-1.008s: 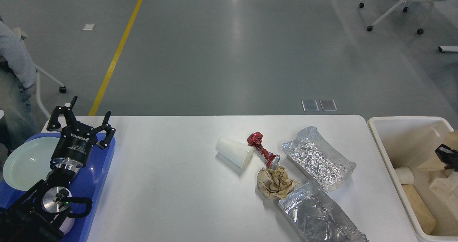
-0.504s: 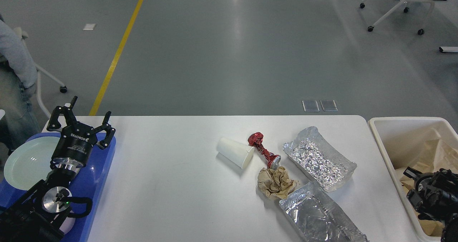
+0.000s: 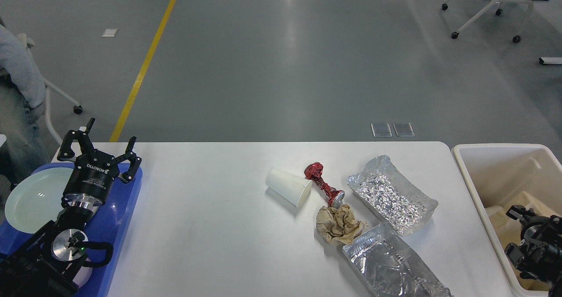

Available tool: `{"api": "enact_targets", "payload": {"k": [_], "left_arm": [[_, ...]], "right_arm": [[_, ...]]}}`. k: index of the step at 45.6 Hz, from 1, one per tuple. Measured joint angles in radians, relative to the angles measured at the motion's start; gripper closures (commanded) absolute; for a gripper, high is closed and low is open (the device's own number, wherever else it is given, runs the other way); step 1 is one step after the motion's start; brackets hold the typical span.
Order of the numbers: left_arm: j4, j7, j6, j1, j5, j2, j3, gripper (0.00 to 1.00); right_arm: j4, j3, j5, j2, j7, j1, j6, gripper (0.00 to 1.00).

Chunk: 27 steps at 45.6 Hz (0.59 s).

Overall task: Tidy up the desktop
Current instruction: 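Release the paper bag inside the bin with the right gripper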

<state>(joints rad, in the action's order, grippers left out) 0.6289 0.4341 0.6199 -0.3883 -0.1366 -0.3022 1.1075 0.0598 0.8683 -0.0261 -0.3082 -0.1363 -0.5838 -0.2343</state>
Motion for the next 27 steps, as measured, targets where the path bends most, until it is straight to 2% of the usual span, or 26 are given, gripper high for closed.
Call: {"api": "enact_targets", "payload": {"k": [6,12,27], "left_arm": [[0.0,0.0,0.0,0.0,0.0,0.0,0.0,0.04],[0.0,0.0,0.0,0.0,0.0,0.0,0.0,0.04],[0.0,0.0,0.0,-0.001,0.0,0.0,0.0,0.04]], "right_arm": [[0.022,0.0,0.001,-0.008,0.006,-0.009,0.007,0.0],[0.131,0.006,0.015,-0.05,0.009,-0.09,0.062,0.0],[0.592,0.025,0.402,-0.226,-0.006,-0.563,0.423,0.0]]}}
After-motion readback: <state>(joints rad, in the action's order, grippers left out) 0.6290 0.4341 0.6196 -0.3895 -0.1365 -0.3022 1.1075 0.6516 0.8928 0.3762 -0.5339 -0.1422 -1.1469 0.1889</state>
